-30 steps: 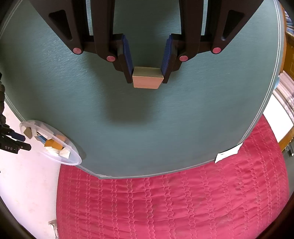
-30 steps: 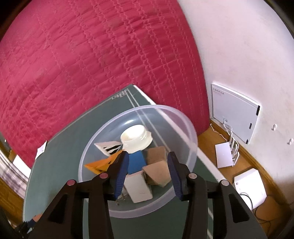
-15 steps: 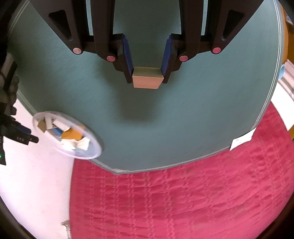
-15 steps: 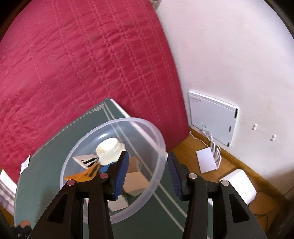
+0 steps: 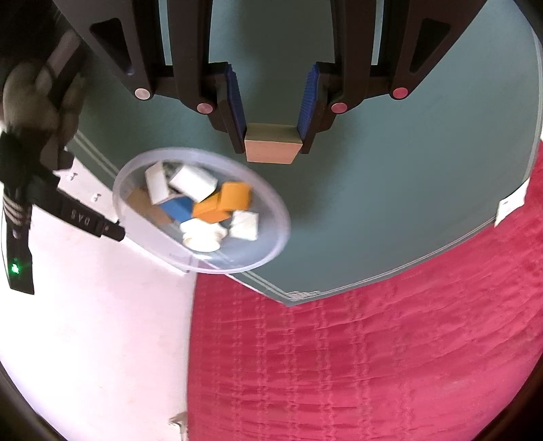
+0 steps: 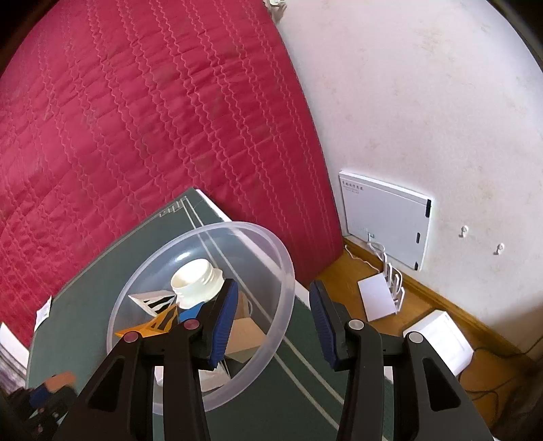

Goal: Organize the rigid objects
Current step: 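Lower the wooden block into the bowl and open the left gripper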

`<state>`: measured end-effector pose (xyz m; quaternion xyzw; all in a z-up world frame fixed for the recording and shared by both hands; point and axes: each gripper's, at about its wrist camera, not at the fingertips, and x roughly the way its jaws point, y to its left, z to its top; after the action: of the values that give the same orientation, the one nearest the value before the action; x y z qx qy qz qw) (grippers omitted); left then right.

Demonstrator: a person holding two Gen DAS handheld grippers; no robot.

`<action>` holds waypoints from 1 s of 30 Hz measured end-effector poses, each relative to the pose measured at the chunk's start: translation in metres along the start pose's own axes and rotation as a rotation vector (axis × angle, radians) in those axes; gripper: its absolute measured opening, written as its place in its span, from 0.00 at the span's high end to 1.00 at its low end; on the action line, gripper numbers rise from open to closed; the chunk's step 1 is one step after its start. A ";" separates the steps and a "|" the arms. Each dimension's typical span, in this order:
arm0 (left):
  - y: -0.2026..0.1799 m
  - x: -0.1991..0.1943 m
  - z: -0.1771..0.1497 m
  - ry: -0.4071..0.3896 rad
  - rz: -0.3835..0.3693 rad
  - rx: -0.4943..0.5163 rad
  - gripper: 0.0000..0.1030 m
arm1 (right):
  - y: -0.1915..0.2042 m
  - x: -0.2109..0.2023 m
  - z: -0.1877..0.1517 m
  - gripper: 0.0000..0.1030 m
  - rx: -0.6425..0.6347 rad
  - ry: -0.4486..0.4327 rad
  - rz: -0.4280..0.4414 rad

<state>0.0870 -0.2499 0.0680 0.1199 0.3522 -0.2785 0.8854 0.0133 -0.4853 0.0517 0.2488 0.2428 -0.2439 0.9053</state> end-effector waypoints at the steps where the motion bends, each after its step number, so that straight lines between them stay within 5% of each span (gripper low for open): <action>1: -0.004 0.003 0.003 0.002 -0.007 0.004 0.69 | 0.001 0.000 0.001 0.56 0.002 0.001 0.001; 13: -0.050 0.046 0.027 0.042 -0.071 0.071 0.69 | 0.004 0.000 0.000 0.56 -0.002 0.008 0.026; 30: -0.047 0.068 0.027 0.051 -0.067 0.057 0.69 | 0.007 -0.002 -0.002 0.56 -0.018 0.008 0.028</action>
<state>0.1151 -0.3268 0.0398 0.1404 0.3704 -0.3146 0.8627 0.0150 -0.4781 0.0533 0.2448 0.2452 -0.2278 0.9100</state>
